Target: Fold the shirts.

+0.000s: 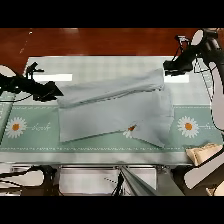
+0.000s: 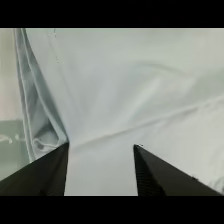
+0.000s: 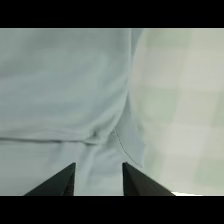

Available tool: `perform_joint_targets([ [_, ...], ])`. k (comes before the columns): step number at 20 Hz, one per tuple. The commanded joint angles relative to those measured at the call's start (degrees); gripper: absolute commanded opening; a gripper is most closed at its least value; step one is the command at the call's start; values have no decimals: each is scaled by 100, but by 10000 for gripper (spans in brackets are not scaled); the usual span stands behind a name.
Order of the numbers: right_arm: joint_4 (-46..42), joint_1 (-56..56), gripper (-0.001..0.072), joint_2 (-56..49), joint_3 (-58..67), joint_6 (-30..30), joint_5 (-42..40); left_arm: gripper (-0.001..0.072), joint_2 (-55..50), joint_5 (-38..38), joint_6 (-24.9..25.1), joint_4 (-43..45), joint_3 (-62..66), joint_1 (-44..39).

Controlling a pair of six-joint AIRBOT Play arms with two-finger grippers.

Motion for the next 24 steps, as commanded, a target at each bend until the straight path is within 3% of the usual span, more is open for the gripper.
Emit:
perform_joint_targets([
  [1, -699, -232, 383, 374, -2, -411, 940, 498, 264, -1054, 164, 271, 179, 306],
  [4, -485, -885, 407, 833, -164, -424, 1145, 498, 1132, -1215, 348, 616, -498, 791],
  [5, -256, -1143, 480, 1001, -389, -498, 1123, 498, 1473, -1134, 413, 608, -942, 994],
  [8, 1019, -2011, 496, 1491, -1464, -793, 835, 503, 2291, -907, 573, 601, -2507, 1563],
  [9, 1333, -2234, 495, 1633, -1860, -927, 723, 513, 2400, -925, 627, 601, -2922, 1679],
  [10, 1598, -2446, 495, 1768, -2277, -1040, 562, 577, 2444, -925, 638, 562, -3237, 1725],
  [14, 2081, -2887, 493, 2085, -3407, -1318, -111, 601, 2413, -706, 1032, -20, -3995, 1729],
  [18, 2284, -2865, 486, 2087, -3856, -1495, -487, 597, 2387, -111, 1023, -472, -4227, 1539],
  [24, 2498, -2868, 486, 2103, -3906, -1602, -605, 571, 1611, 907, 629, -778, -4223, 538],
])
